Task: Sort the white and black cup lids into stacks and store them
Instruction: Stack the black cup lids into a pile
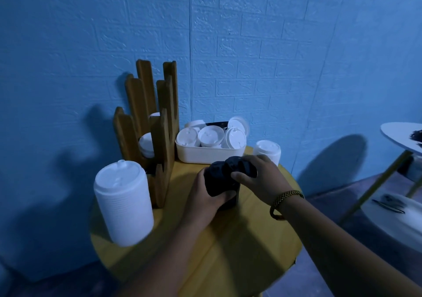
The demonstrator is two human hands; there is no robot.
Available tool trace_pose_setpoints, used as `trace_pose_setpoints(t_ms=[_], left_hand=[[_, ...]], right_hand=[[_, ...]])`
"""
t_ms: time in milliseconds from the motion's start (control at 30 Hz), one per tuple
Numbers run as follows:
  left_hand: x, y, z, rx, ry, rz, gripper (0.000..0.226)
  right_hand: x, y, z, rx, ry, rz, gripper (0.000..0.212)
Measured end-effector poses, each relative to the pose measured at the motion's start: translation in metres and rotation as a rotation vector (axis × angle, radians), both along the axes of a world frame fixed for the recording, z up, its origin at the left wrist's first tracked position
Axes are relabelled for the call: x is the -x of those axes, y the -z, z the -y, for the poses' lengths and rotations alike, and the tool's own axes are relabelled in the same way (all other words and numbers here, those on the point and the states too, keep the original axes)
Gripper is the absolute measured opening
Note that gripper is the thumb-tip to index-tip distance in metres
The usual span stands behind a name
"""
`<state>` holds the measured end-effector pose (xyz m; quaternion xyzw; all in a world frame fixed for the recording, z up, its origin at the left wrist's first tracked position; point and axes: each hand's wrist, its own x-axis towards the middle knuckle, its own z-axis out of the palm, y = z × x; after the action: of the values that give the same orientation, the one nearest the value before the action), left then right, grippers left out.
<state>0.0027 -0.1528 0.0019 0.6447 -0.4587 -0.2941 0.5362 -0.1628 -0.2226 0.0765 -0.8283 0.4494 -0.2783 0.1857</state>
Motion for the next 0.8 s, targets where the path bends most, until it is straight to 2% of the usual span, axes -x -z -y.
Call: trace_pose_setpoints(t_ms=[333,467,667,800], left_hand=[[-0.002,0.006,-0.005,0.041,0.025,0.027,0.095],[0.000,0.005,-0.006,0.058,0.026,0.023,0.096],[0.001,0.005,-0.008,0.064,0.016,0.051,0.099],[0.000,0.006,-0.007,0.076,0.030,0.083,0.098]], right_hand=[[-0.021,0.001,-0.005,-0.006,-0.104,0.022,0.058],[-0.026,-0.001,-0.008,0.037,-0.133,-0.152,0.060],[-0.031,-0.005,-0.009,0.012,-0.126,-0.170,0.061],[-0.039,-0.003,-0.018,0.030,-0.003,-0.152,0.077]])
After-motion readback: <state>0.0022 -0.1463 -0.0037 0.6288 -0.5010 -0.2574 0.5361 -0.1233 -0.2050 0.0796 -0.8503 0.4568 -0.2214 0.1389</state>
